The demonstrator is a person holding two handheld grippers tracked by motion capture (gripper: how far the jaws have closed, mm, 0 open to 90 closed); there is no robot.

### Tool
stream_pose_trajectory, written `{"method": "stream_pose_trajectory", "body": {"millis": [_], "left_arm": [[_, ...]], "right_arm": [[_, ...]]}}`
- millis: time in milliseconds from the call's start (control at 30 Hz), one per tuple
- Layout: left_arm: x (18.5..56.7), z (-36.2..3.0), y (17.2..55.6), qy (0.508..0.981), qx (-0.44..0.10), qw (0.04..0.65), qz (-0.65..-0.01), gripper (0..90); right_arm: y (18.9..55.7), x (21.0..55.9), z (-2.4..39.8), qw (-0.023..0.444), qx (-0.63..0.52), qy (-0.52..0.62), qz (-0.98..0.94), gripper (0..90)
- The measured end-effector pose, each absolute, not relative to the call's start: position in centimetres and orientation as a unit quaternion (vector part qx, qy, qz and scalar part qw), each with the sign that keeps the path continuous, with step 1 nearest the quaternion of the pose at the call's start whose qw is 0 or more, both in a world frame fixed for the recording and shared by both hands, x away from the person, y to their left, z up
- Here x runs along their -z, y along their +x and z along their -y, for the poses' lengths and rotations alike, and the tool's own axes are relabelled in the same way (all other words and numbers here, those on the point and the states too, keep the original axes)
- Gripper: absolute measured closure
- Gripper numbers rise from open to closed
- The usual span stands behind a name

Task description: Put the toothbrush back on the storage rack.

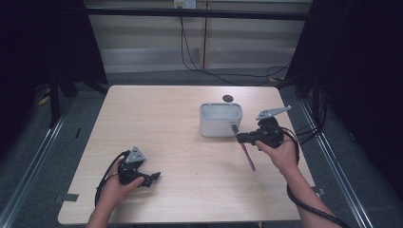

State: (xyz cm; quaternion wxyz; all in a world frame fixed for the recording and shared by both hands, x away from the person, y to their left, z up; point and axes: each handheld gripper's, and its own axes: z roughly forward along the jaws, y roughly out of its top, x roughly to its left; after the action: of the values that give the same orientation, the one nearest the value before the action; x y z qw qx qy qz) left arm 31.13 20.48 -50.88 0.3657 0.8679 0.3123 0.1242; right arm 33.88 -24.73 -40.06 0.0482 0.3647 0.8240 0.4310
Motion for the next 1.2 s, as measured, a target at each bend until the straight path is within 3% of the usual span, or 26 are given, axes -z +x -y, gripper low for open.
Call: {"method": "stream_pose_trajectory", "body": {"millis": [1200], "left_arm": [[50.9,-20.5,31.1,0.868,-0.124,0.366,-0.312,9.5]], "right_arm": [[34.5,37.2,25.1,0.107,-0.519,0.382,-0.758,84.6]]}}
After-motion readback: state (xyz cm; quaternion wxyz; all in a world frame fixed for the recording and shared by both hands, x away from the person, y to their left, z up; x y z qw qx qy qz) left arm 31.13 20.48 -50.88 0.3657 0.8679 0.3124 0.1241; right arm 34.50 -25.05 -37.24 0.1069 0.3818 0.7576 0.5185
